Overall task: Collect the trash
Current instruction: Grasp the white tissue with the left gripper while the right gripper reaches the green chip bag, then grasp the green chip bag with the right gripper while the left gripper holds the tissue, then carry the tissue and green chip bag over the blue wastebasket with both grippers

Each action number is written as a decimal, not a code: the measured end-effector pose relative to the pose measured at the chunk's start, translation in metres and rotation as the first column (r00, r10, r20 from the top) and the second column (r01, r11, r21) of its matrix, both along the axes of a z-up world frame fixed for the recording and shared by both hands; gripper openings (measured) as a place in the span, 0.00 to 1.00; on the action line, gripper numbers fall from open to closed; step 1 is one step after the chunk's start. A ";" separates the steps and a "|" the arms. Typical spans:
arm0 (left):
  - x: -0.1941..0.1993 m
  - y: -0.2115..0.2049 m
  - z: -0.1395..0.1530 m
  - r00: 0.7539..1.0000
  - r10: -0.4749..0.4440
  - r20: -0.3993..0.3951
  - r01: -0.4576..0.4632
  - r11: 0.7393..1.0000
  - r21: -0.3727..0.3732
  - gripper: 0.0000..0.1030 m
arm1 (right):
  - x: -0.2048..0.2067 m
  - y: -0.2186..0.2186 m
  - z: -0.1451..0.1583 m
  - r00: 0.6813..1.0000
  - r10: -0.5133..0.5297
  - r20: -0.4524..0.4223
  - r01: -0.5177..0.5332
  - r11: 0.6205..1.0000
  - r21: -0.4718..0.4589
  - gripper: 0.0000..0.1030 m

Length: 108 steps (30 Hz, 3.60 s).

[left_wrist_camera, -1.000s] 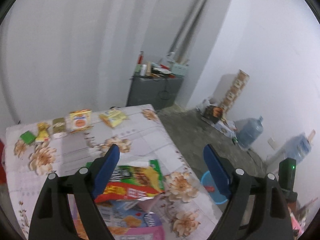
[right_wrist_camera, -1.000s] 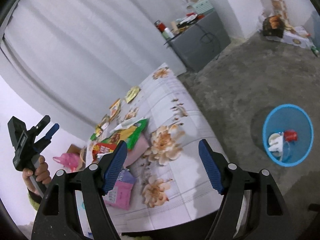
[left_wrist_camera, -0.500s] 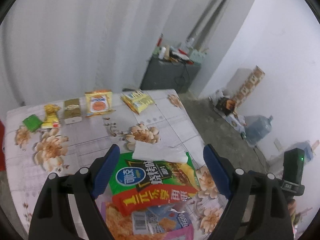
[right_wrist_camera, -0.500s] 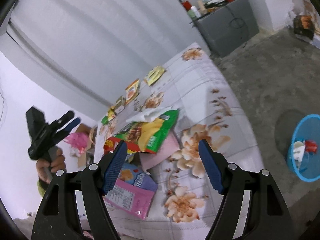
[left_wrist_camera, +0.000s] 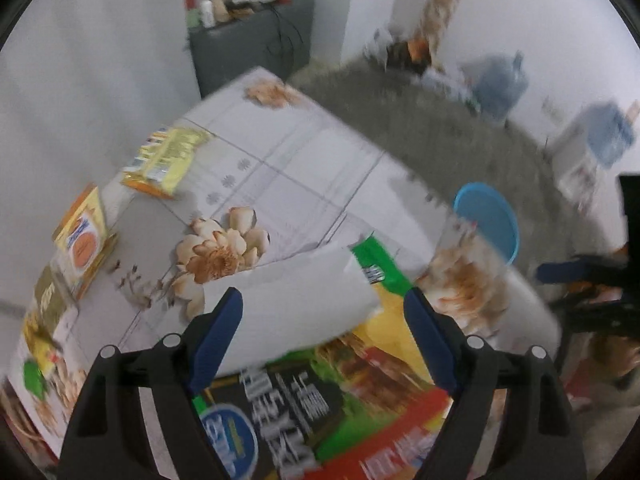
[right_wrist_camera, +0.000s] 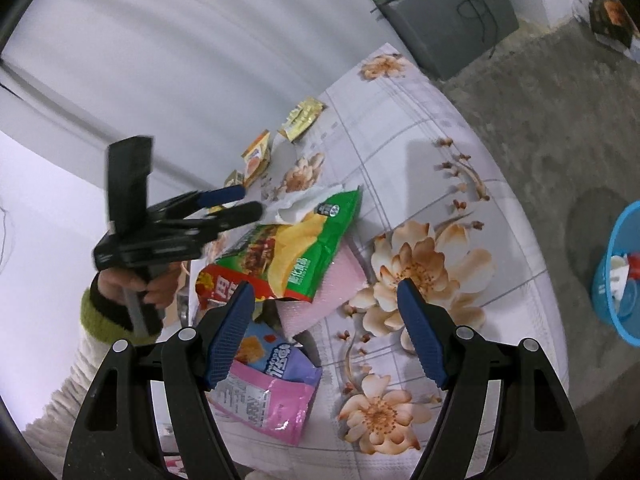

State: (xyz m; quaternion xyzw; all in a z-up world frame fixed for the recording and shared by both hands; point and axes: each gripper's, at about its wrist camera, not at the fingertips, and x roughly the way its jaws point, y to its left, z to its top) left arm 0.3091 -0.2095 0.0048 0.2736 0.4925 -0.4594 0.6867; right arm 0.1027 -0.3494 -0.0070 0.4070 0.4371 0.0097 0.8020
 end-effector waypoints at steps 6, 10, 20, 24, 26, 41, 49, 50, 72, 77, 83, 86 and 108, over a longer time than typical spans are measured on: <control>0.012 -0.011 -0.036 0.999 -0.043 -0.029 0.046 0.992 0.115 0.72 | 0.003 0.000 -0.007 1.000 0.005 -0.021 -0.005 1.000 0.012 0.68; 0.022 -0.009 -0.039 0.997 -0.015 -0.077 0.023 0.995 0.099 0.53 | 0.004 0.001 -0.010 1.000 0.008 -0.026 -0.007 1.000 0.019 0.68; 0.036 0.000 -0.033 0.993 0.048 -0.112 -0.043 0.998 0.047 0.06 | 0.002 0.003 -0.011 1.000 -0.002 -0.025 0.003 1.000 0.023 0.68; 0.042 0.011 -0.014 0.993 0.095 -0.073 -0.096 0.995 -0.016 0.03 | -0.002 0.002 -0.010 1.000 -0.009 -0.020 0.009 1.000 0.028 0.68; 0.047 0.023 0.002 0.988 0.139 -0.060 -0.143 0.987 -0.070 0.03 | -0.004 0.001 -0.008 1.000 -0.008 -0.013 0.009 0.999 0.033 0.68; 0.024 0.126 0.101 0.899 0.432 0.072 -0.371 0.839 -0.398 0.02 | 0.003 0.017 0.004 0.997 0.049 0.057 -0.056 0.991 0.121 0.68; -0.014 0.159 0.112 0.875 0.476 0.088 -0.379 0.786 -0.488 0.02 | 0.016 0.039 -0.023 0.995 0.049 0.088 -0.083 0.890 0.448 0.69; -0.017 0.162 0.112 0.874 0.478 0.088 -0.379 0.784 -0.492 0.02 | 0.021 0.045 -0.030 0.996 0.045 0.075 -0.077 0.864 0.497 0.69; -0.028 0.180 0.098 0.887 0.460 0.033 -0.373 0.758 -0.535 0.03 | 0.046 0.048 -0.084 0.976 -0.191 -0.104 0.208 0.679 0.704 0.43; -0.029 0.181 0.097 0.888 0.459 0.028 -0.374 0.756 -0.537 0.02 | 0.049 0.052 -0.082 0.974 -0.208 -0.089 0.208 0.672 0.711 0.32; -0.029 0.183 0.097 0.890 0.455 0.029 -0.370 0.757 -0.539 0.03 | 0.056 0.051 -0.089 0.965 -0.241 -0.103 0.237 0.632 0.738 0.19; -0.030 0.184 0.097 0.889 0.456 0.029 -0.370 0.756 -0.540 0.02 | 0.060 0.050 -0.097 0.961 -0.260 -0.096 0.236 0.583 0.777 0.05; -0.028 0.214 0.136 0.828 0.553 0.092 -0.385 0.680 -0.624 0.02 | 0.081 0.030 -0.061 0.930 -0.300 0.212 -0.022 0.531 0.847 0.00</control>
